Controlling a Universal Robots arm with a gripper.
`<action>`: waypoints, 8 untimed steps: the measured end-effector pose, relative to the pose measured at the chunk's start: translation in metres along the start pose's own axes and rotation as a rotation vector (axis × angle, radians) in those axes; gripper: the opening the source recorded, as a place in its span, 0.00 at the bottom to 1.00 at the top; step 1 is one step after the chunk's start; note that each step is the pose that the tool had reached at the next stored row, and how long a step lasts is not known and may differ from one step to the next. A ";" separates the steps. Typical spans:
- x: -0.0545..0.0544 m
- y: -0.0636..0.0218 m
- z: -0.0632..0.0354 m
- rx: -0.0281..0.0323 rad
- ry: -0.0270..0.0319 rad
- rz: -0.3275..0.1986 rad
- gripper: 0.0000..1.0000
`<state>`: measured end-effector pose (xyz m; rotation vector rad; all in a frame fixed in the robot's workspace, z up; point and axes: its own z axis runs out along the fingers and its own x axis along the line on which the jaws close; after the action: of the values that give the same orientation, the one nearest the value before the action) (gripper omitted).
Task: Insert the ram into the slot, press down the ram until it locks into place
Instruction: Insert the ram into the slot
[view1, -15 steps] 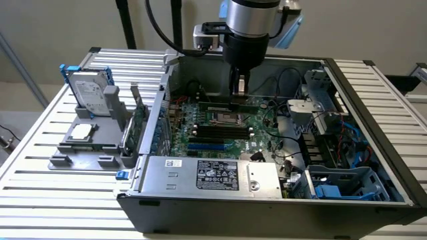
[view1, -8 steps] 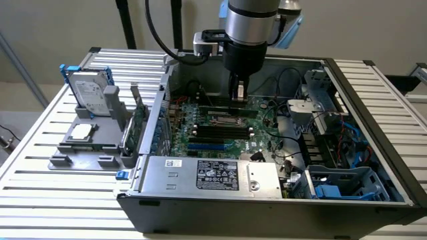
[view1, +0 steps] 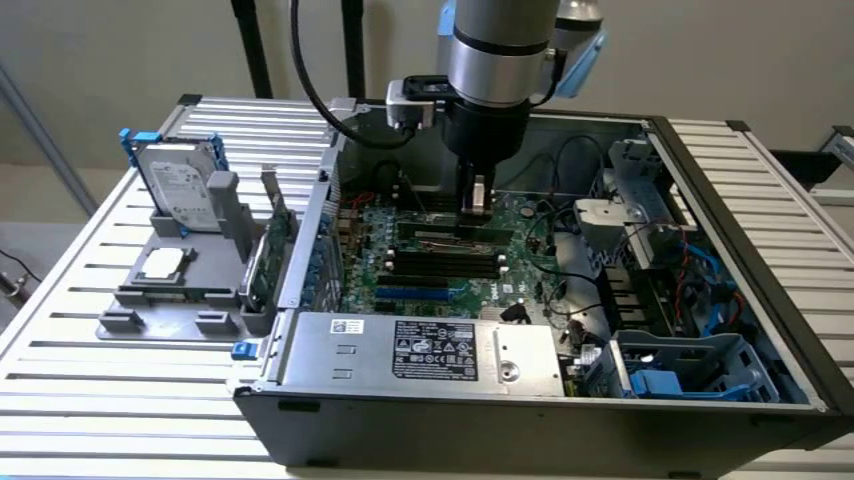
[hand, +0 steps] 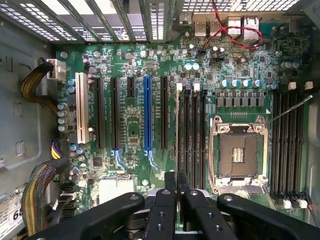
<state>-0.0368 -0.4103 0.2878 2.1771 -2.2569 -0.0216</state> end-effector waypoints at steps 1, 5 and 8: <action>0.000 0.0001 0.0017 -0.0001 0.0001 0.000 0.13; 0.000 0.0003 0.0091 0.0001 0.0000 0.000 0.13; -0.001 0.0005 0.0146 0.0005 0.0000 0.000 0.13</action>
<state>-0.0374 -0.4095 0.2733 2.1779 -2.2566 -0.0210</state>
